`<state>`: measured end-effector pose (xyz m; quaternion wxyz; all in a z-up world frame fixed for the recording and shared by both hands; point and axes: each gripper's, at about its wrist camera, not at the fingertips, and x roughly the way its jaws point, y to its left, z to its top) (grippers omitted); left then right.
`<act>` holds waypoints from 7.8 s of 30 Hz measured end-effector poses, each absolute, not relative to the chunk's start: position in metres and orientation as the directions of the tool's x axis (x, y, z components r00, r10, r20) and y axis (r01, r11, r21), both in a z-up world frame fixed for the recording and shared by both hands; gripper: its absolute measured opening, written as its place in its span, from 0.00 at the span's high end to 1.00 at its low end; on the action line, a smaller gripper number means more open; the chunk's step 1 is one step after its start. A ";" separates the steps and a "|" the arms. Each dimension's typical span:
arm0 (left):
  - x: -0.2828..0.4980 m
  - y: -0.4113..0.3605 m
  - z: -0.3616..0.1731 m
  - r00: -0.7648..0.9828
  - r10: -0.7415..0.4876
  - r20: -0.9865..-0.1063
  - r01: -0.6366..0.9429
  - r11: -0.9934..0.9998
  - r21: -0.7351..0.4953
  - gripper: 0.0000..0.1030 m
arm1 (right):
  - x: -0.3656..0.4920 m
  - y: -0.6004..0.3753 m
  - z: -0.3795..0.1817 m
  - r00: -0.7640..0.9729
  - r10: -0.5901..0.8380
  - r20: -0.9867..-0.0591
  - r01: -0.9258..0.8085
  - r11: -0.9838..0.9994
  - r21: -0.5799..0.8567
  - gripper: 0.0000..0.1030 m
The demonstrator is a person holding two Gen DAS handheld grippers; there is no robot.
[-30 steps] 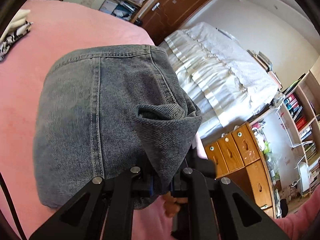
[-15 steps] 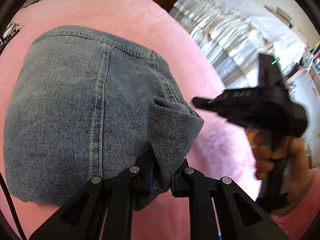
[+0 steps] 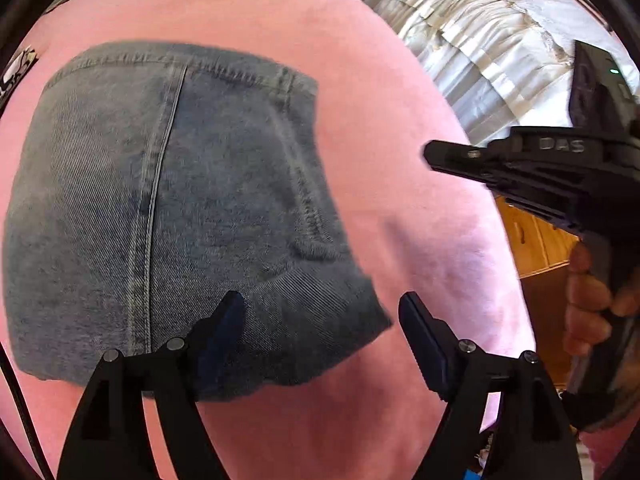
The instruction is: Fold large clothes
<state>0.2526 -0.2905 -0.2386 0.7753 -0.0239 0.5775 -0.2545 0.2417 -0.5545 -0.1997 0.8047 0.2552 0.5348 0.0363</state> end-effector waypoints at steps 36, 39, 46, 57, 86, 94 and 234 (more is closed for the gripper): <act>0.334 -0.082 -0.254 0.090 -0.380 -0.921 -0.012 0.924 -0.383 0.13 | 0.259 -0.491 -0.218 0.198 0.364 -0.910 0.218 0.889 0.403 0.57; 0.328 -0.077 -0.269 0.050 -0.439 -0.897 -0.024 0.898 -0.440 0.13 | 0.243 -0.496 -0.225 0.158 0.414 -0.896 0.259 0.859 0.442 0.55; 0.325 -0.083 -0.300 -0.039 -0.537 -0.843 0.007 0.843 -0.538 0.13 | 0.221 -0.497 -0.243 0.052 0.433 -0.900 0.296 0.854 0.428 0.47; 0.325 -0.080 -0.344 -0.084 -0.614 -0.785 -0.034 0.789 -0.614 0.05 | 0.203 -0.489 -0.274 0.017 0.485 -0.874 0.379 0.806 0.455 0.46; 0.337 -0.148 -0.326 -0.045 -0.362 -0.931 0.063 0.929 -0.365 0.42 | 0.229 -0.440 -0.288 0.118 0.321 -0.940 0.145 0.931 0.336 0.87; 0.327 -0.107 -0.304 -0.016 -0.457 -0.890 0.039 0.889 -0.457 0.61 | 0.229 -0.452 -0.269 0.128 0.334 -0.934 0.143 0.926 0.351 0.89; 0.403 -0.089 -0.286 0.012 -0.362 -0.932 0.022 0.932 -0.362 0.22 | 0.301 -0.515 -0.241 0.178 0.442 -0.879 0.215 0.854 0.473 0.45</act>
